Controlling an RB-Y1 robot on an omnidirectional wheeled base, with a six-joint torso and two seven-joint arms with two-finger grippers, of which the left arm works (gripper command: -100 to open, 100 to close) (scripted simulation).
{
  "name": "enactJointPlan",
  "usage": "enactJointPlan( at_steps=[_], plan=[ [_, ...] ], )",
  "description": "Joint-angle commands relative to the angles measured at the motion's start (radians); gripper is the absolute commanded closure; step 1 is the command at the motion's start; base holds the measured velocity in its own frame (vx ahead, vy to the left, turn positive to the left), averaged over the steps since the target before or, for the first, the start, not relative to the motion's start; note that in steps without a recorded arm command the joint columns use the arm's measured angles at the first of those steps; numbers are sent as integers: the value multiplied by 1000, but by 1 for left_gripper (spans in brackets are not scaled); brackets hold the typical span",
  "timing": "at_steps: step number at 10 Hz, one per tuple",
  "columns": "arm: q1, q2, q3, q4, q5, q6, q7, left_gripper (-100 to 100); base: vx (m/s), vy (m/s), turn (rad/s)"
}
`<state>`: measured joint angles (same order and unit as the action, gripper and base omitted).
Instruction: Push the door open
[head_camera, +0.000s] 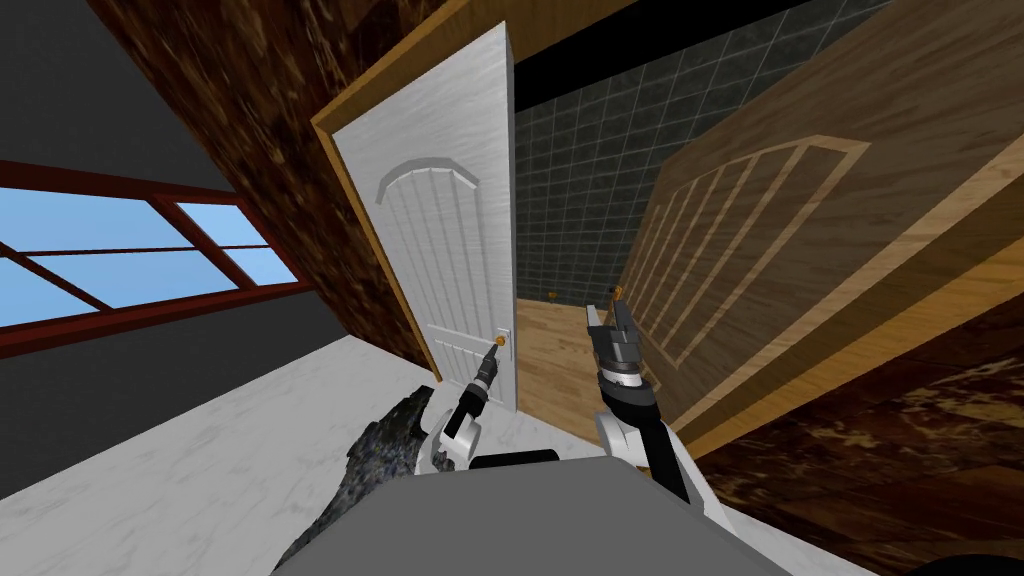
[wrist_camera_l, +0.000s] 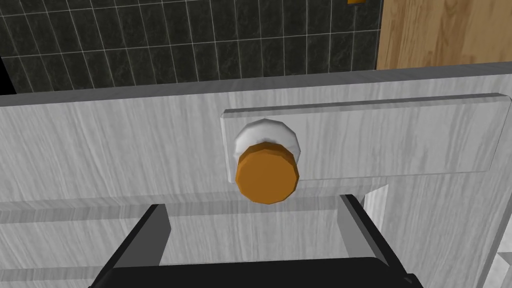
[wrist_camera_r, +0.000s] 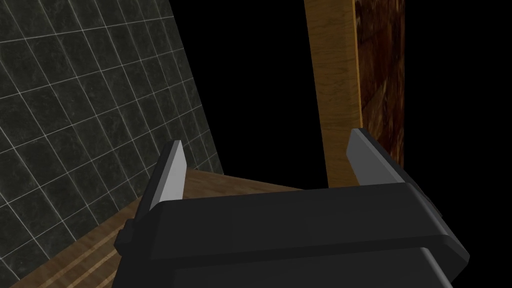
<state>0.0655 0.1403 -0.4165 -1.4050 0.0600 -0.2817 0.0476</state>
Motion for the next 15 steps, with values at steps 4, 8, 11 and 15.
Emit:
enactJointPlan(
  at_steps=[4, 8, 11, 15],
  plan=[
    [-24, -14, 18, 32, 1, -2, 0, -100, 187, -36, -30],
    [-24, -13, 16, 31, 1, -2, 0, 100, 9, -1, -5],
    [-24, -13, 16, 31, 1, -2, 0, 100, 0, 0, 0],
    [-40, -19, 58, 47, 3, -3, -9, 100, 121, -85, 41]
  ],
)
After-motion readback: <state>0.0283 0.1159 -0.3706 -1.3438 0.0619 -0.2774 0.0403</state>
